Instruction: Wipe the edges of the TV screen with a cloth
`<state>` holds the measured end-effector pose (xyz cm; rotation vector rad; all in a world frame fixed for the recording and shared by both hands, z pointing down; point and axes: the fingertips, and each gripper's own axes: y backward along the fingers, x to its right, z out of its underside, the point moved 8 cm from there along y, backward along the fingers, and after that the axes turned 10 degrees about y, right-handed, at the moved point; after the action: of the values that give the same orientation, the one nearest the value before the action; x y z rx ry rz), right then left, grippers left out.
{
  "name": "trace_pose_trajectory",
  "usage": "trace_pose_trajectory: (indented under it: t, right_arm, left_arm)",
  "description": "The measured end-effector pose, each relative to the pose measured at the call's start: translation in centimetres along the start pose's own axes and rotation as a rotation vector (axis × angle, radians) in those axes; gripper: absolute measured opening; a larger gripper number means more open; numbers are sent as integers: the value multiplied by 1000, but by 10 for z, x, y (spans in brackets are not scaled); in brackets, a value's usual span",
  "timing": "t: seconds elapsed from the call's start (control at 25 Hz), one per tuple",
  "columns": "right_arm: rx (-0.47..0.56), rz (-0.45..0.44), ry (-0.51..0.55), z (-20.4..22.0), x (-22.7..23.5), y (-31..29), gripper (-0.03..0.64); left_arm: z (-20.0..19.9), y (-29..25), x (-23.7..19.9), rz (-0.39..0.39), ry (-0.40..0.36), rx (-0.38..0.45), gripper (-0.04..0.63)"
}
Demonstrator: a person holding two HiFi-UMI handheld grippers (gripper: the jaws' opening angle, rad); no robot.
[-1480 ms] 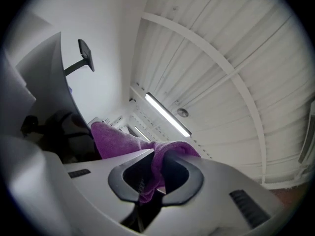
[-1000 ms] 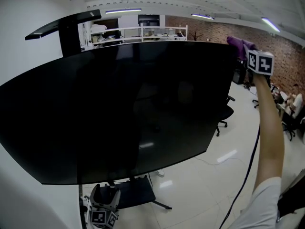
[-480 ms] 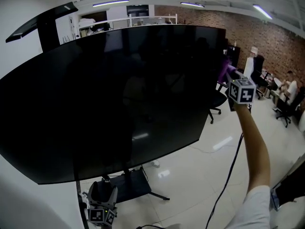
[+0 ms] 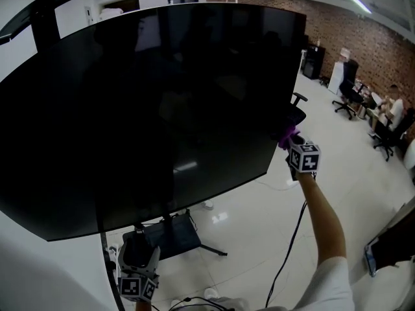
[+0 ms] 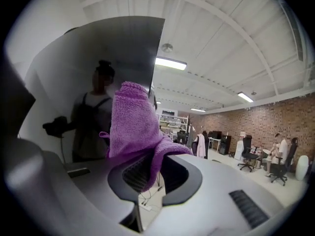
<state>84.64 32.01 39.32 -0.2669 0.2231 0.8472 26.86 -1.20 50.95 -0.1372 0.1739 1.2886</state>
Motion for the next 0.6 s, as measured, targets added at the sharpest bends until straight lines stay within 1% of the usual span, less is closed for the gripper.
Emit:
trace_pose_trajectory:
  t: [0.2, 0.32, 0.36, 0.48, 0.52, 0.6]
  right_arm:
    - [-222, -44, 46, 118, -37, -20, 58]
    - [-336, -67, 54, 170, -55, -29, 58]
    - [-362, -67, 37, 181, -61, -30, 58]
    - [-420, -60, -50, 216, -71, -36, 58]
    - [-429, -50, -83, 230, -71, -38, 58]
    - [-425, -30, -162, 245, -73, -40, 58]
  left_arm:
    - [4, -3, 0, -8, 24, -3, 371]
    - [6, -2, -2, -7, 6, 1, 371]
    - [4, -2, -1, -8, 3, -5, 371]
    - [-6, -5, 9, -15, 29, -34, 371]
    - [-5, -3, 7, -22, 27, -42, 371]
    - [5, 3, -6, -44, 0, -53, 371]
